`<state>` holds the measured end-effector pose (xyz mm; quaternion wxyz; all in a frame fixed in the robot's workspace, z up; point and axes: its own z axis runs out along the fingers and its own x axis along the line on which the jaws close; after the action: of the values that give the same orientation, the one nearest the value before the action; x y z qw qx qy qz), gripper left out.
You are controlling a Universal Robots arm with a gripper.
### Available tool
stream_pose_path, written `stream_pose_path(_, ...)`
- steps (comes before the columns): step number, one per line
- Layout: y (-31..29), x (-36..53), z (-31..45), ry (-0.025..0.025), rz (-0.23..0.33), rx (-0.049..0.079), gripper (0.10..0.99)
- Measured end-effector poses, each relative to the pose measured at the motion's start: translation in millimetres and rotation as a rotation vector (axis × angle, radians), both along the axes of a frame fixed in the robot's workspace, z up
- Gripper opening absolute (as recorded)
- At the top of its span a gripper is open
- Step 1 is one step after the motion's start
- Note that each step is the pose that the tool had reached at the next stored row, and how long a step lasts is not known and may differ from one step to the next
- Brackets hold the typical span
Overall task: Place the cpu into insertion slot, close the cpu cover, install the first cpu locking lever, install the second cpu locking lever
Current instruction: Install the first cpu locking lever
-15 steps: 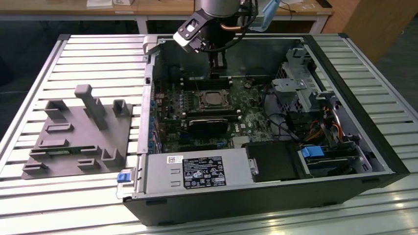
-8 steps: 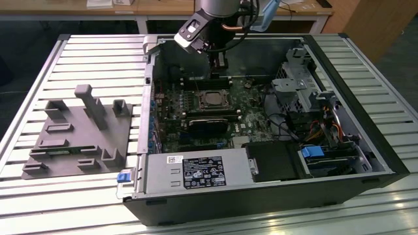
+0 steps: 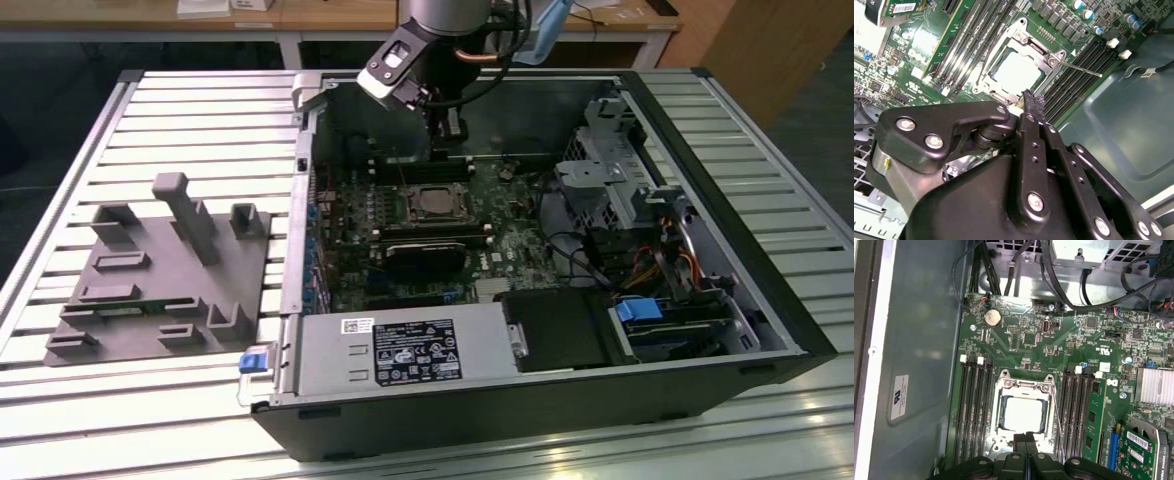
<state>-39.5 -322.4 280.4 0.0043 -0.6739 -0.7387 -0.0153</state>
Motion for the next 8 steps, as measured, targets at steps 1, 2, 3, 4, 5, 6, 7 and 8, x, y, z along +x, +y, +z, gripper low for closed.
stream_pose_path(1, 0.0, 0.0, 0.0, 0.0, 0.004, 0.0, 0.106)
stream_pose_path(2, 0.0, 0.0, 0.0, 0.0, 0.008, 0.0, 0.106)
stream_pose_path(3, 0.0, 0.0, 0.0, 0.0, 0.012, 0.0, 0.106)
stream_pose_path(4, 0.0, 0.0, 0.0, 0.0, 0.016, 0.0, 0.106)
stream_pose_path(5, 0.0, 0.0, 0.0, 0.0, 0.02, 0.0, 0.106)
stream_pose_path(6, 0.0, 0.0, 0.0, 0.0, 0.023, 0.0, 0.106)
stream_pose_path(7, 0.0, 0.0, 0.0, 0.0, 0.026, 0.0, 0.106)
stream_pose_path(8, 0.0, 0.0, 0.0, 0.0, 0.03, 0.0, 0.106)
